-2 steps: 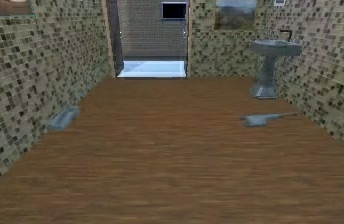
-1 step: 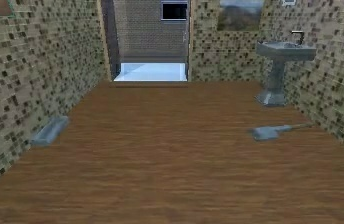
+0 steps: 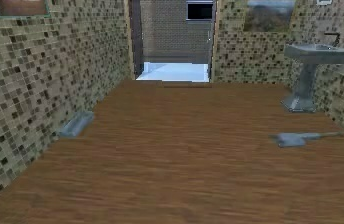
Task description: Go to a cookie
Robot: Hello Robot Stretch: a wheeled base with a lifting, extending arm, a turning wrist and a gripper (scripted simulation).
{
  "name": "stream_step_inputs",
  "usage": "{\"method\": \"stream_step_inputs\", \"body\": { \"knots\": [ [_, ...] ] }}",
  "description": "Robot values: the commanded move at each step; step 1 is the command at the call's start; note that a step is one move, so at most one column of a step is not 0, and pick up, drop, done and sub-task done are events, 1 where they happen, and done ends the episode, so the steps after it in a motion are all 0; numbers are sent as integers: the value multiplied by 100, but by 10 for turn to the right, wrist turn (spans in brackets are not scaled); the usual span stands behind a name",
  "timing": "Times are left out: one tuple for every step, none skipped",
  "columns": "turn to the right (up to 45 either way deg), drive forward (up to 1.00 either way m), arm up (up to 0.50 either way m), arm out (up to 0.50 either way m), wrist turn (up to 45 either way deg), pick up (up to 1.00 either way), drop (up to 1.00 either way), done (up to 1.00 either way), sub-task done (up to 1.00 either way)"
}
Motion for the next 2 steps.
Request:
{"method": "stream_step_inputs", "body": {
  "knots": [
    [0,100,0,0,0,0,0,0,0],
    [0,100,0,0,0,0,0,0,0]
  ]
}}
